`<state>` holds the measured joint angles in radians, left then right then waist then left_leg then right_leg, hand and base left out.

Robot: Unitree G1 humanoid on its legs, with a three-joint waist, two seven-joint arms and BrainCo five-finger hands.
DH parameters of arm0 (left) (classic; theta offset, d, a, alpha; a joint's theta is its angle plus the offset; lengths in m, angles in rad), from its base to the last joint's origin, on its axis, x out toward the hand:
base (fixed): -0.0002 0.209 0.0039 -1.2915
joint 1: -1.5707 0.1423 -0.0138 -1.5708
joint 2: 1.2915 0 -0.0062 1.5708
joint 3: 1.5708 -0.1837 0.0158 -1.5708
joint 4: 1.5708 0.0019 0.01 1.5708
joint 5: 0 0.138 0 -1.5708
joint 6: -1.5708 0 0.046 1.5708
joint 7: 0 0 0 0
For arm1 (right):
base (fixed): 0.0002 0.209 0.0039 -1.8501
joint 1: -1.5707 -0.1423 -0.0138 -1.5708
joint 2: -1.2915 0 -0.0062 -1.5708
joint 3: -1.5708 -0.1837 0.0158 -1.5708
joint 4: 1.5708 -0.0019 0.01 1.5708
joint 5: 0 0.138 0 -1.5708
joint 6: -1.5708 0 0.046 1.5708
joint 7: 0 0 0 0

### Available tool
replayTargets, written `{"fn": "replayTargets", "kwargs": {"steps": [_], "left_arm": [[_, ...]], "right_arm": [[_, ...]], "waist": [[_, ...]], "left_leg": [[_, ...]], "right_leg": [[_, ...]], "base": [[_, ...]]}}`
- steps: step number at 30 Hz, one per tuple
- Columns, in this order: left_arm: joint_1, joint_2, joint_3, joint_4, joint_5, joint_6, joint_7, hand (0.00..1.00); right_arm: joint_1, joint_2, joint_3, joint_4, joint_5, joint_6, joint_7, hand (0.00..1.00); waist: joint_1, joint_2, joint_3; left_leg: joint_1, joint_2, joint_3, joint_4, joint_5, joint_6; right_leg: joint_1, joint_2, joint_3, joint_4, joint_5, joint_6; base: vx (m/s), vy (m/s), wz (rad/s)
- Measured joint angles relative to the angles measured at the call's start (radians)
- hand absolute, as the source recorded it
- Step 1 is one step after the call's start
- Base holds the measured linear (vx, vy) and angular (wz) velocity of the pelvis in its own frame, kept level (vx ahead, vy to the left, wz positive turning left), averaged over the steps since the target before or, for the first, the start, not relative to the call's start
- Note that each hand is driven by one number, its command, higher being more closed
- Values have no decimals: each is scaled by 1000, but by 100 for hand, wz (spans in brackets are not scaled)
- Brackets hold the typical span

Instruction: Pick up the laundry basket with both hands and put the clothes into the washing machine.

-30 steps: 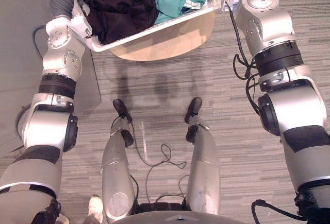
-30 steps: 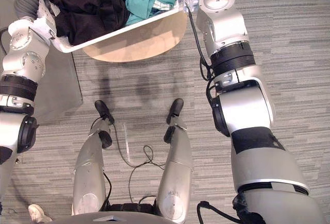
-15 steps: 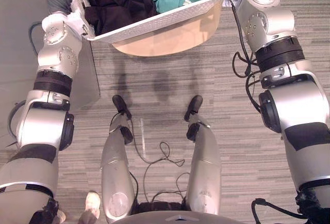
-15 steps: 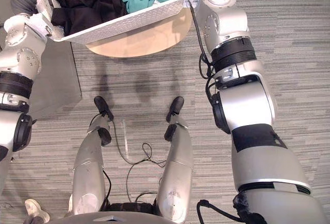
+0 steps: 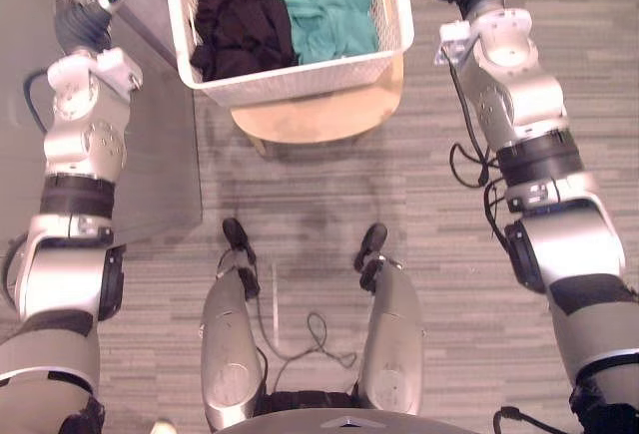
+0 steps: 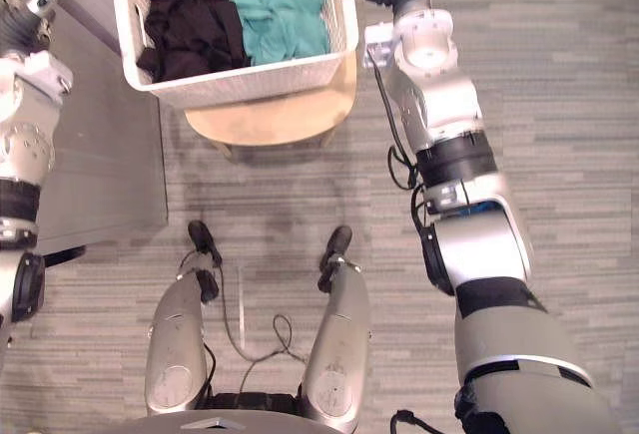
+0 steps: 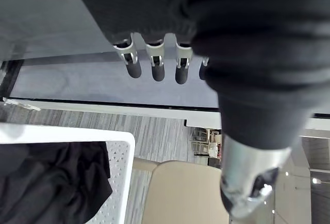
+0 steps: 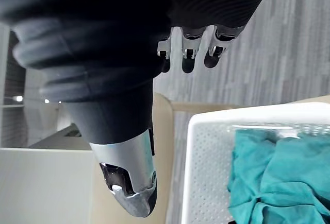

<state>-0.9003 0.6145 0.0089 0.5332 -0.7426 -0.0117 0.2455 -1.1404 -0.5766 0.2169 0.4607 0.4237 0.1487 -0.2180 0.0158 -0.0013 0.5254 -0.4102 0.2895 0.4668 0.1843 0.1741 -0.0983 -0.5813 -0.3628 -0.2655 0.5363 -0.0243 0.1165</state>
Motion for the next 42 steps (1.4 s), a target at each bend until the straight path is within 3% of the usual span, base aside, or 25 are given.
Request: {"fn": "replayTargets", "kwargs": {"steps": [3, 6, 9, 12, 14, 15, 20, 21, 24, 26, 29, 31, 33, 34, 35, 36, 37, 38, 39, 40, 41, 42], "left_arm": [[166, -11, 41, -103, 0, -10, -16, 0], [385, -84, 98, -217, 0, -24, -46, 0], [666, -236, 102, -161, 24, -32, -92, 0], [808, -346, 78, -18, 81, -17, -131, 0], [850, -399, 65, 101, 110, -1, -164, 0], [867, -431, 67, 211, 136, 14, -190, 0], [934, -530, 98, 442, 260, 36, -220, 0], [972, -565, 111, 483, 278, 45, -232, 0], [1006, -567, 158, 525, 295, 51, -234, 0], [1014, -569, 201, 555, 295, 55, -231, 0], [1047, -587, 277, 578, 293, 64, -225, 0], [1066, -599, 317, 579, 281, 69, -212, 0], [1079, -622, 345, 578, 273, 72, -198, 0], [1071, -625, 360, 580, 273, 72, -190, 0], [1063, -611, 400, 587, 273, 77, -185, 0], [1061, -628, 433, 584, 272, 79, -187, 0], [1071, -634, 429, 585, 273, 81, -186, 0], [1071, -640, 420, 576, 273, 80, -188, 0], [1075, -637, 414, 578, 274, 78, -191, 0], [1067, -617, 412, 577, 278, 78, -193, 0], [1060, -612, 410, 593, 284, 85, -194, 0], [1056, -617, 399, 597, 304, 92, -195, 0]], "right_arm": [[181, -1, -79, -137, -58, -3, 31, 0], [434, 13, -203, -229, -130, -16, 68, 0], [753, 96, -320, -201, -203, -41, 112, 0], [912, 167, -374, -87, -245, -56, 138, 0], [978, 198, -382, -14, -286, -58, 154, 0], [1023, 226, -385, 54, -367, -58, 177, 0], [1104, 329, -432, 266, -462, -65, 200, 0], [1131, 359, -460, 319, -461, -64, 209, 0], [1171, 391, -468, 393, -460, -59, 221, 0], [1180, 411, -468, 436, -456, -55, 224, 0], [1178, 419, -464, 474, -423, -56, 227, 0], [1177, 417, -471, 489, -409, -57, 220, 0], [1175, 408, -500, 499, -398, -55, 212, 0], [1171, 414, -528, 502, -390, -55, 208, 0], [1164, 451, -560, 507, -390, -56, 206, 0], [1155, 455, -586, 500, -391, -57, 194, 0], [1155, 448, -586, 498, -391, -57, 190, 0], [1154, 436, -589, 496, -388, -56, 187, 0], [1154, 447, -592, 504, -390, -53, 188, 0], [1151, 462, -602, 524, -389, -56, 189, 0], [1129, 463, -624, 542, -390, -56, 185, 0], [1123, 465, -623, 541, -387, -56, 184, 0]], "waist": [[9, 0, -1], [12, 3, -13], [6, 5, -169], [-10, 14, -218], [-27, 23, -231], [-34, 29, -257], [-38, 49, -322], [-40, 57, -349], [-41, 69, -386], [-41, 65, -389], [-30, 80, -389], [-31, 84, -391], [-19, 127, -401], [-16, 120, -404], [-14, 91, -391], [-11, 89, -373], [-13, 105, -368], [-15, 131, -358], [-35, 93, -376], [-47, 86, -381], [-32, 101, -374], [-38, 117, -376]], "left_leg": [[95, -15, 6, -51, 26, -6], [192, -43, 2, -98, 30, -10], [230, -79, -3, -166, 27, -18], [298, -99, -7, -206, 26, -20], [327, -105, -30, -209, 21, -26], [335, -104, -40, -209, 21, -27], [413, -95, -58, -218, -6, -40], [433, -96, -57, -225, -22, -49], [446, -93, -67, -220, -40, -49], [445, -83, -79, -181, -66, -57], [423, -61, -87, -94, -122, -71], [409, -64, -98, -95, -123, -70], [371, -50, -123, -90, -104, -27], [374, -25, -128, -142, -107, -20], [356, -17, -50, -28, -155, 15], [265, 35, -5, 432, -229, 45], [242, 57, 3, 548, -248, 56], [228, 73, 10, 560, -230, 69], [281, -14, 4, 374, -225, 66], [309, -22, -5, 410, -266, 69], [351, 11, -12, 575, -338, 26], [449, -5, -48, 500, -358, -37]], "right_leg": [[84, -6, -20, 0, -18, 1], [179, -23, -41, -9, -36, 16], [218, -31, -52, -68, -43, 40], [295, -29, -58, -120, -34, 57], [345, -26, -70, -161, -22, 69], [372, -17, -78, -195, -9, 74], [475, 13, -83, -294, 25, 83], [506, 21, -84, -330, 33, 85], [545, 32, -92, -373, 50, 86], [568, 43, -85, -389, 51, 86], [581, 60, -52, -388, 50, 86], [576, 58, -57, -371, 50, 86], [544, 69, -78, -311, 28, 64], [525, 120, -81, -295, 0, 11], [535, 115, -97, -311, 1, -11], [527, 86, -141, -244, -9, -26], [534, 93, -170, -219, -19, -31], [552, 98, -201, -187, -43, -39], [548, 83, -210, -223, -77, -51], [557, 69, -225, -245, -51, -67], [564, 85, -244, -240, -23, -66], [555, 94, -277, -225, -23, -70]], "base": [[134, -89, 7], [166, -66, 17], [175, 14, 8], [166, 47, -1], [101, 40, 4], [73, 27, 4], [19, 16, -11], [-26, 37, -9], [-20, 13, -1], [-50, -9, -2], [-93, -19, -19], [-20, -15, 19], [-35, -63, 50], [12, -119, 60], [-24, -142, 75], [-8, -106, 72], [-68, -99, 76], [-93, -110, 98], [-97, -77, 106], [-101, -80, 80], [-91, -19, 61], [-123, -9, 43]]}}
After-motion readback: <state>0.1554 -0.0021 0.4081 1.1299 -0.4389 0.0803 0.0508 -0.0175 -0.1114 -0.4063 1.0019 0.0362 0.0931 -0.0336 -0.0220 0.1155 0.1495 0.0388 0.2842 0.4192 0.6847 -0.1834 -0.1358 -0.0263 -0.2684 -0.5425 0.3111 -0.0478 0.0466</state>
